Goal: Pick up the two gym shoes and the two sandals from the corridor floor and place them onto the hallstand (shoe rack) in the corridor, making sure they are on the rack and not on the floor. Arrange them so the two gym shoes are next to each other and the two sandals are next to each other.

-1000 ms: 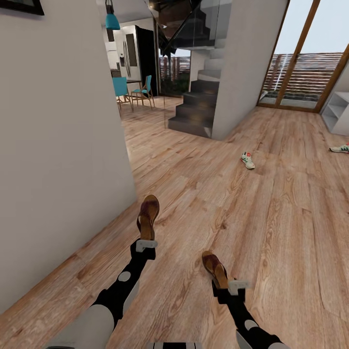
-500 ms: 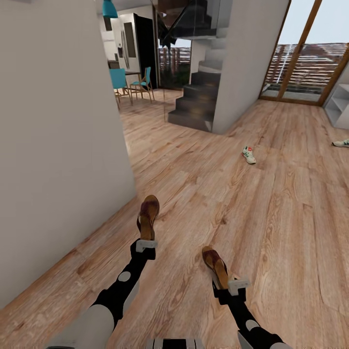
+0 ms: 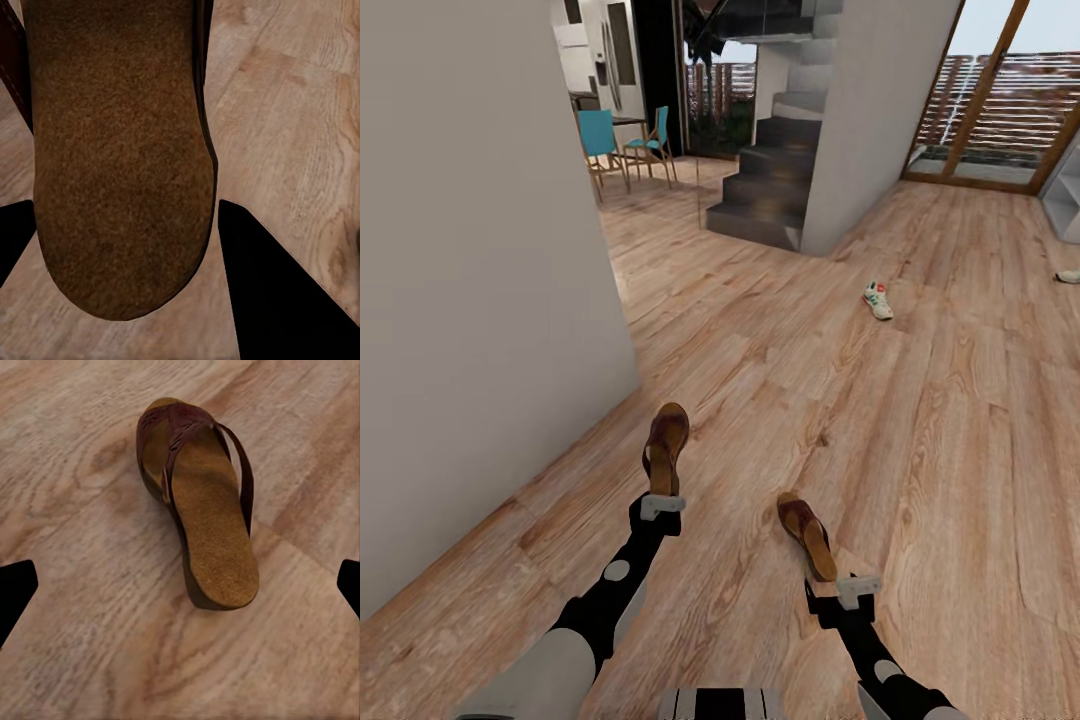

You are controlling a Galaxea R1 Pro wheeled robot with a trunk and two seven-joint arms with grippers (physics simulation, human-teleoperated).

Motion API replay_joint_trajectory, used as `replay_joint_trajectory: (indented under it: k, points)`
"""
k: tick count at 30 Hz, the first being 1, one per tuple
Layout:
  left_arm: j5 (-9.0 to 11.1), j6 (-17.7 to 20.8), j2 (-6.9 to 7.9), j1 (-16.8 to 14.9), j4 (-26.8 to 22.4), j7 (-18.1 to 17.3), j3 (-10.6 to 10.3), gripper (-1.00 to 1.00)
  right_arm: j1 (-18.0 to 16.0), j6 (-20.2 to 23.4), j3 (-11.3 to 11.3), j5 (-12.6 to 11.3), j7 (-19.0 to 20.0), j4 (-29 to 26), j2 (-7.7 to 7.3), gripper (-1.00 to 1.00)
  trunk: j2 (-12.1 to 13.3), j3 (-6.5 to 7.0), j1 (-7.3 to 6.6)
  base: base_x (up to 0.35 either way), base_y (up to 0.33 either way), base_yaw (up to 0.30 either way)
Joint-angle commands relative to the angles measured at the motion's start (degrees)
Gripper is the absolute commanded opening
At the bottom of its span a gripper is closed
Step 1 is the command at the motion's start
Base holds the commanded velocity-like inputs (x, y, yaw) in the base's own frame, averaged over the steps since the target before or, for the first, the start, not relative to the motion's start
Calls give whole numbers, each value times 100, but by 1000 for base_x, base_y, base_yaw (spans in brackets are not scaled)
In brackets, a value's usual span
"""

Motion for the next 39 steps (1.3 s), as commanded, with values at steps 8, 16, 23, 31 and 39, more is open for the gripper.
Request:
replay_joint_trajectory:
  k: [8, 16, 23, 31, 39]
  points:
    - [-9, 0, 0, -1, -7, 4, -17, -100, -6, -5, 7, 0, 2, -55, 3, 100, -4, -67, 7, 0, 0, 0]
    - [3, 4, -15, -1, -543, 4, -56, -100, -69, -15, 9, 319, 2, -267, 6, 100, -7, -111, 13, 0, 0, 0]
    - [11, 23, -35, -1, -1030, 3, -60, -100, -92, -21, 9, 560, -2, -295, 25, 100, -14, -222, 25, 0, 0, 0]
    - [6, 50, -42, -1, -1147, -11, -60, -100, -95, -29, 9, 595, 1, -301, 23, 100, -16, -267, 31, 0, 0, 0]
    - [6, 119, -42, -1, -1153, -14, -64, -100, -101, -35, 3, 598, 0, -307, -8, 100, -23, -377, 44, 0, 0, 0]
